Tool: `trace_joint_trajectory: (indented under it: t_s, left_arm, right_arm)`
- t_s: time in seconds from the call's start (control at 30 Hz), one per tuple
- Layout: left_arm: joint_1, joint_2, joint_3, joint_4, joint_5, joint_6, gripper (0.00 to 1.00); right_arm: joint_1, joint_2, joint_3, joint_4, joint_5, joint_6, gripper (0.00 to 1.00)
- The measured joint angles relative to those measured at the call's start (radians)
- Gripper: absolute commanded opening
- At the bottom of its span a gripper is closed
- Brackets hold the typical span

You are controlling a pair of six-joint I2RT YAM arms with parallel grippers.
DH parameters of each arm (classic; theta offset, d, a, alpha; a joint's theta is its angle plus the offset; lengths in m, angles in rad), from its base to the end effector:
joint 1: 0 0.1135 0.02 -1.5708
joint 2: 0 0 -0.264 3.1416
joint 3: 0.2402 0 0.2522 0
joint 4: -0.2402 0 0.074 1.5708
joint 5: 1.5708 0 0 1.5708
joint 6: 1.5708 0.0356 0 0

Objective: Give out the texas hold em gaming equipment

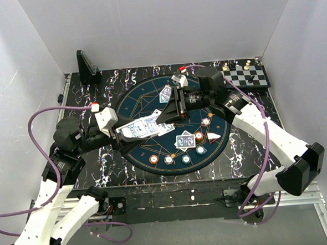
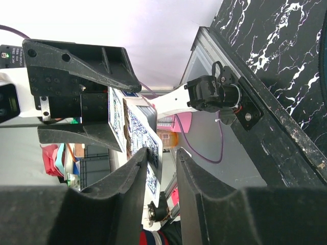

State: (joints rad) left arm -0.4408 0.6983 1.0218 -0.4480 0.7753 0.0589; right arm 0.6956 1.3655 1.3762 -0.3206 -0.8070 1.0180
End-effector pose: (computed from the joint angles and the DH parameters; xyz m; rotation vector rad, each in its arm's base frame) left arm 0.1066 -0.0778 0.4056 0.9809 1.4469 -0.9348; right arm 0.2172 0.2148 0.4045 -0.3200 2.2573 1.8091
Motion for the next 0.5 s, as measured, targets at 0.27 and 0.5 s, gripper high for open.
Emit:
trace_joint_trajectory:
  t_s: [0.27,0.5]
  left_arm:
    - [0.000,-0.001,0.000,0.003,0.000,-0.001,0.00]
    - [0.000,-0.004,0.000,0.008,-0.001,-0.004,0.00]
  right_arm:
    - [-0.029,-0.026,0.000,-0.049,-0.001,-0.017,0.30]
    - [-0.070,-0.060,0.000,-0.100,-0.001,-0.037,0.16]
